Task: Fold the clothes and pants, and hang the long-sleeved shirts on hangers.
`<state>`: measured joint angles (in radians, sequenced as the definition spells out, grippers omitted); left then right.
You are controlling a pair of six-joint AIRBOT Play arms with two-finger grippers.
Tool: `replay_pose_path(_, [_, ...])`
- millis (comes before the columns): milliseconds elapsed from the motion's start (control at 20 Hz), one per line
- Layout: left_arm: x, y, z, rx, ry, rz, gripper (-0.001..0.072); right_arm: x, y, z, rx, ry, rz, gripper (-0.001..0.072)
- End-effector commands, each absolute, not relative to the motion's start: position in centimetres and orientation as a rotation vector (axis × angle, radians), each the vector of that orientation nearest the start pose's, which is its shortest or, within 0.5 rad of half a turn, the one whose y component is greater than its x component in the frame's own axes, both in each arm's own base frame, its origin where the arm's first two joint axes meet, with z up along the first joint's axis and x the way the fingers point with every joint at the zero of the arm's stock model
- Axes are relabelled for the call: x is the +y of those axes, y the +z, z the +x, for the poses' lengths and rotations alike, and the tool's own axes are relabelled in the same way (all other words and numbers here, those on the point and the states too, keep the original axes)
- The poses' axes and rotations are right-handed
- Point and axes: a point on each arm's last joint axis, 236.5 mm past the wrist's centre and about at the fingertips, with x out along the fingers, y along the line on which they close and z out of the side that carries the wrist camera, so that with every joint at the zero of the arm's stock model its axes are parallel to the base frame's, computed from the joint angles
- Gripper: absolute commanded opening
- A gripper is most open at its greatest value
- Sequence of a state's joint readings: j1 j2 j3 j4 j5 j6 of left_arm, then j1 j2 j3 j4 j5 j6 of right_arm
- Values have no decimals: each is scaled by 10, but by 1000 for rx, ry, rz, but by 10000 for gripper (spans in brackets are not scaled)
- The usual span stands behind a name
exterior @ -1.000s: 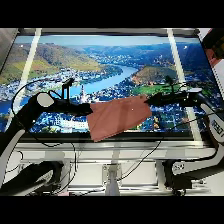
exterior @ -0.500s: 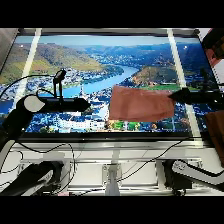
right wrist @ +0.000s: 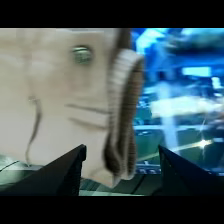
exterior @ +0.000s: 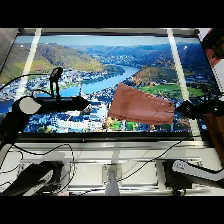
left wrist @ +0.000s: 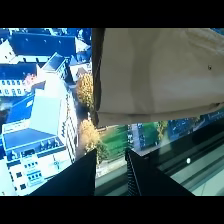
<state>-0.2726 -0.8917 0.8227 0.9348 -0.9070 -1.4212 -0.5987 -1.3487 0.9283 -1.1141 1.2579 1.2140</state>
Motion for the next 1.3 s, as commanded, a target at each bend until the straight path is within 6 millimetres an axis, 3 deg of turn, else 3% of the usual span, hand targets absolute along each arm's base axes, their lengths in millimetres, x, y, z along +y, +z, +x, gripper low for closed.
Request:
replay_pose_path(0, [-200, 81, 306, 968, -581, -343, 199, -78, -89, 291, 1493, 24, 722, 529])
replay_pose_path(350, [-200, 81, 306, 968, -581, -343, 198, -32, -117, 325, 1438, 217, 1004, 529])
replay_pose_path(550, [-199, 80, 306, 968, -581, -343, 199, -9, -130, 332, 1449, 279, 1018, 500])
replay_pose_path(650, [-199, 79, 308, 970, -578, -343, 199, 5, -124, 346, 1395, 337, 993, 155])
replay_pose_path(750, [-198, 81, 314, 944, -566, -350, 199, 23, -103, 367, 1288, 442, 1025, 43])
replay_pose_path(850, [-197, 84, 321, 914, -554, -355, 200, 37, -64, 392, 1113, 579, 1078, 20])
replay_pose_path(950, [-197, 86, 323, 902, -550, -358, 200, 35, -19, 414, 933, 638, 1111, 19])
replay_pose_path(1050, [-194, 89, 327, 878, -544, -346, 203, 20, 11, 421, 845, 609, 1082, 19])
replay_pose_path(1100, [-192, 94, 329, 845, -553, -312, 238, 8, 26, 421, 809, 584, 1069, 19])
replay_pose_path(1250, [-180, 119, 334, 703, -562, -160, 241, -37, 68, 411, 707, 476, 1044, 19])
